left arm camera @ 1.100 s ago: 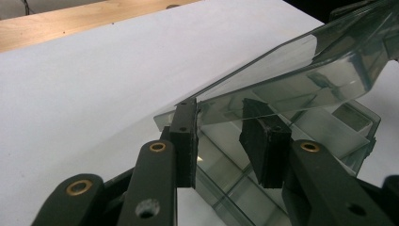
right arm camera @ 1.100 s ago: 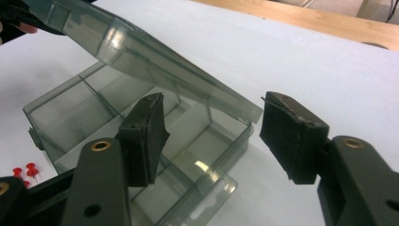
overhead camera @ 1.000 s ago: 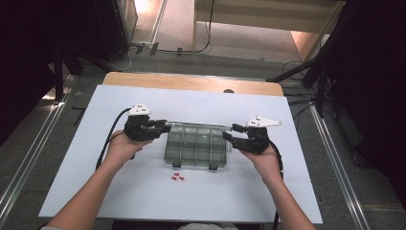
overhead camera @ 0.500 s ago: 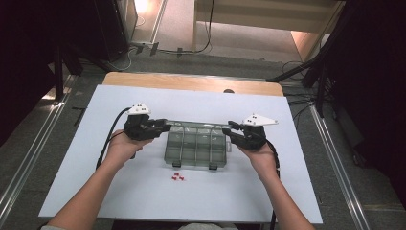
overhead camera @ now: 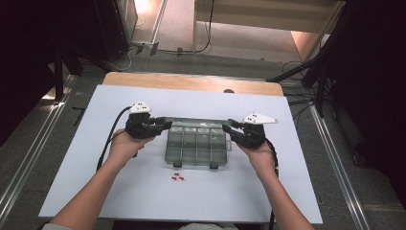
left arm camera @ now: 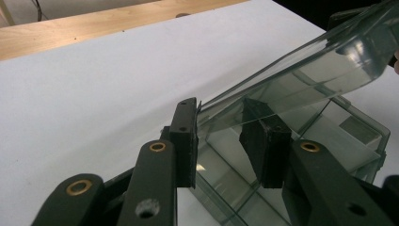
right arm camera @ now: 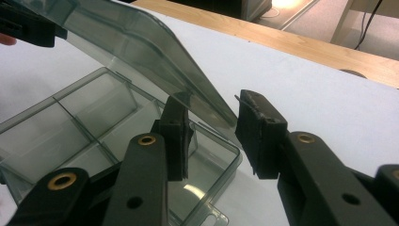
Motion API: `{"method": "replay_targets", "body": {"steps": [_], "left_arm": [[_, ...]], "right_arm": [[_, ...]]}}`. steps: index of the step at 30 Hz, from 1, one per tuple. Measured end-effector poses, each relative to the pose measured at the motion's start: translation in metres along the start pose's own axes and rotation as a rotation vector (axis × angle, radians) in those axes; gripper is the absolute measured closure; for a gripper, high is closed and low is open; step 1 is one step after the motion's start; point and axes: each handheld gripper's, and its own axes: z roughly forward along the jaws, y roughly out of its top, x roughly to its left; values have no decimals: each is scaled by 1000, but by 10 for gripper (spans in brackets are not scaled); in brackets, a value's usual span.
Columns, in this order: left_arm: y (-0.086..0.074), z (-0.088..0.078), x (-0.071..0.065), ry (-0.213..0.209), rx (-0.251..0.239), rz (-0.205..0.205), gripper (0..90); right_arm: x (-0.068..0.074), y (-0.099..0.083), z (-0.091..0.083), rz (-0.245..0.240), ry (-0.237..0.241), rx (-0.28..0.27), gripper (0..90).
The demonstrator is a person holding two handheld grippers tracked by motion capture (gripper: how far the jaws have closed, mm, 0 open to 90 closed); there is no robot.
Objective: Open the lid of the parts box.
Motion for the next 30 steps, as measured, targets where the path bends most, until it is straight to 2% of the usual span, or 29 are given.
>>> {"method": "replay_targets", "body": {"steps": [10, 18, 30], "left_arm": [[-2, 8, 3, 29, -21, -18, 661], [-4, 16, 6, 50, -36, -31, 659], [-6, 22, 8, 68, -51, -41, 658]], "right_arm": [[-3, -1, 7, 25, -7, -15, 635], [-6, -3, 14, 34, -10, -54, 607], [-7, -4, 22, 53, -20, -60, 612]]}}
